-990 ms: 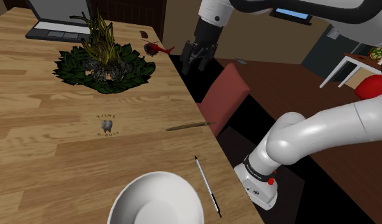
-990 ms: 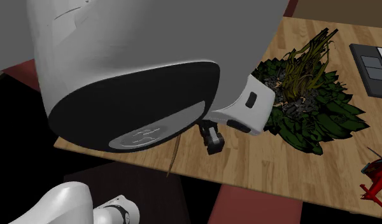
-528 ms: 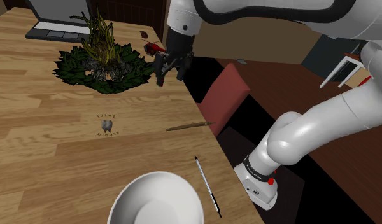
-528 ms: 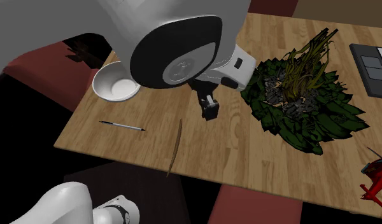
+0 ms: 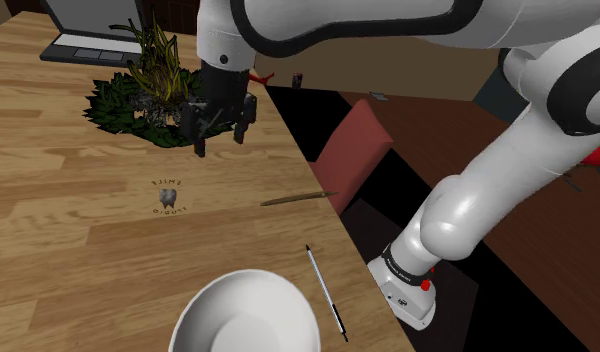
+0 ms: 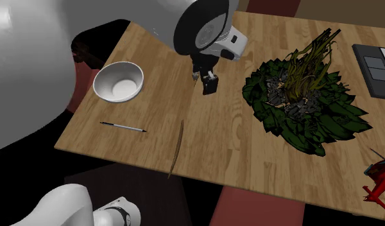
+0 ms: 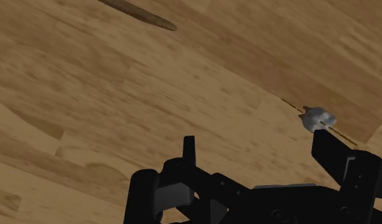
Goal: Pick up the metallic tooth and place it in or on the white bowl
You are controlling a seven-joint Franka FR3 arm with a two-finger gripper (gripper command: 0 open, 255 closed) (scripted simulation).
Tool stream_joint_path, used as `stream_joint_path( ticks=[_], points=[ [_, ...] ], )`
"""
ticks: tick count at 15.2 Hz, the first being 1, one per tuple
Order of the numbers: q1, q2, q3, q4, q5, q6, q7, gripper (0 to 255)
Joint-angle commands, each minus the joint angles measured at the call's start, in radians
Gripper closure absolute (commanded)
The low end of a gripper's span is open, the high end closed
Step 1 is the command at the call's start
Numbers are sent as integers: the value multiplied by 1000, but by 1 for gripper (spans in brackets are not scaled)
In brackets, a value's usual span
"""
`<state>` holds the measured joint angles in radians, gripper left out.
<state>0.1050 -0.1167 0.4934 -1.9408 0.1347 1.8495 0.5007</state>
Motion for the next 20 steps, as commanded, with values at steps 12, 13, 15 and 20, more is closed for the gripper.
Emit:
stream_joint_path(
  ticks=[12, 13, 15, 20],
  points=[
    [114, 363, 83, 242, -175, 41, 204, 0],
    [114, 365, 82, 231, -176, 54, 205, 0],
    [116, 370, 82, 210, -179, 79, 207, 0],
    [116, 372, 82, 204, -180, 87, 207, 0]
  ],
)
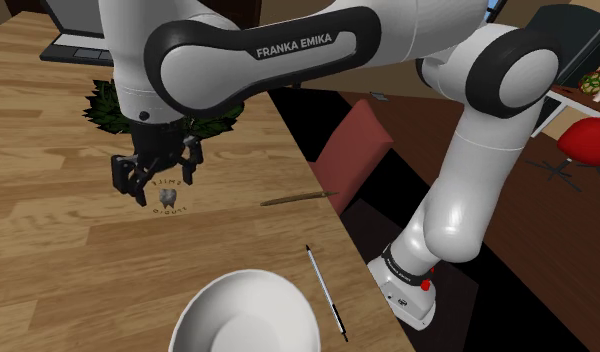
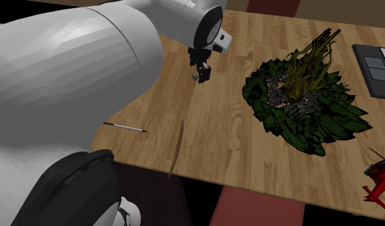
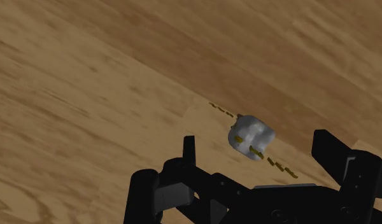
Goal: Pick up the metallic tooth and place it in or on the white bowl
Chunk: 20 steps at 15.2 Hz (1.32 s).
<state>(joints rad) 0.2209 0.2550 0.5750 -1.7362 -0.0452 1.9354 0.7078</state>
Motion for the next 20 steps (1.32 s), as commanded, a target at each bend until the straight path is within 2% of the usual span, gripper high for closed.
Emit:
stream_joint_path(
  ticks=[1, 3, 4, 13, 20],
  points=[
    [0, 0, 0, 0, 0, 1, 0, 0],
    [0, 0, 0, 0, 0, 1, 0, 0],
    [0, 0, 0, 0, 0, 1, 0, 255],
    [0, 0, 0, 0, 0, 1, 0, 255],
    [0, -17, 4, 73, 10, -88, -1, 255]
  ],
)
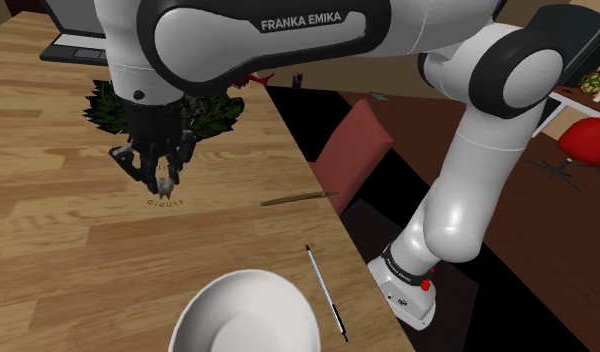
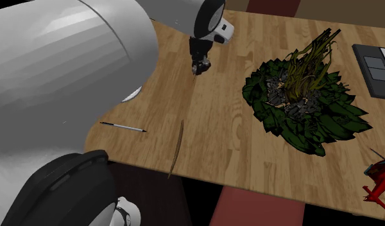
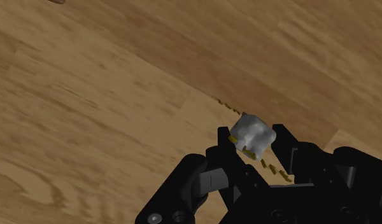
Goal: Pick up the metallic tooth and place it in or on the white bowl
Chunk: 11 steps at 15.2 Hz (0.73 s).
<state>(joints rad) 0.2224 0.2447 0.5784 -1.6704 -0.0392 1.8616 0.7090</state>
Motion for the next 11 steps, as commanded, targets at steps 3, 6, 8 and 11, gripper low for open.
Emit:
stream_joint_path(
  ticks=[3, 6, 8, 11],
  points=[
    [-1, -11, 2, 43, 6, -53, -1, 255],
    [1, -13, 3, 82, 7, -93, 0, 255],
    [2, -12, 4, 109, 7, -119, 2, 255],
    [6, -10, 6, 153, 6, -161, 5, 255]
  ],
)
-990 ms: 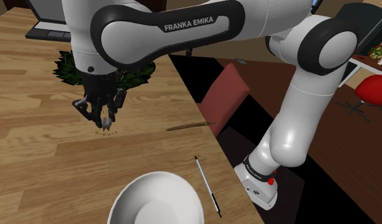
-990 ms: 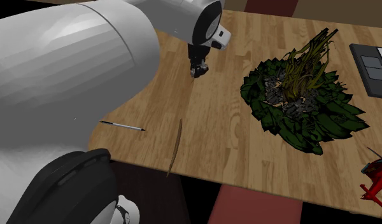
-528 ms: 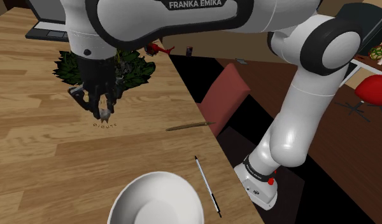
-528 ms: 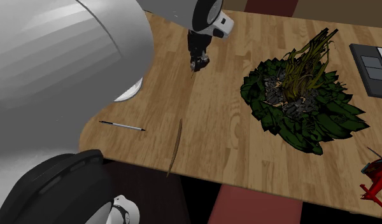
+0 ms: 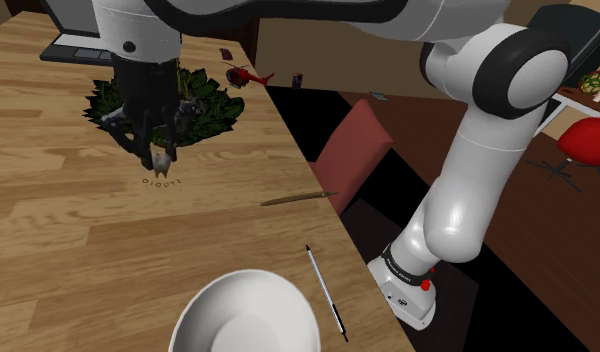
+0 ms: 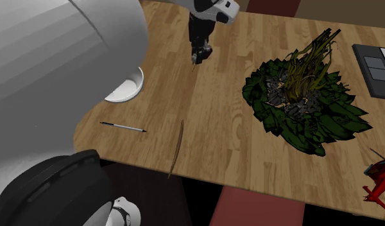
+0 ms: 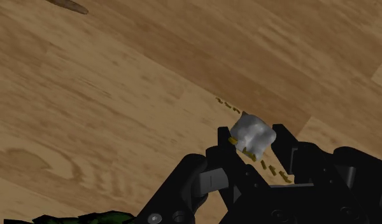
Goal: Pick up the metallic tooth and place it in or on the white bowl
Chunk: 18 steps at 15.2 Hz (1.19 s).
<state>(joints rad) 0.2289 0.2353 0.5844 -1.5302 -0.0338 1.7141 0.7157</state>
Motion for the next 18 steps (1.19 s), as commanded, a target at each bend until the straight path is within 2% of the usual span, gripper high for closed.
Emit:
stream_joint_path(
  ticks=[1, 9, 18],
  points=[
    [0, 1, 0, 28, 0, -27, 0, 255],
    [17, 24, 3, 161, -13, -140, 13, 255],
    [29, -247, 55, -128, 137, -70, 83, 255]
  ],
)
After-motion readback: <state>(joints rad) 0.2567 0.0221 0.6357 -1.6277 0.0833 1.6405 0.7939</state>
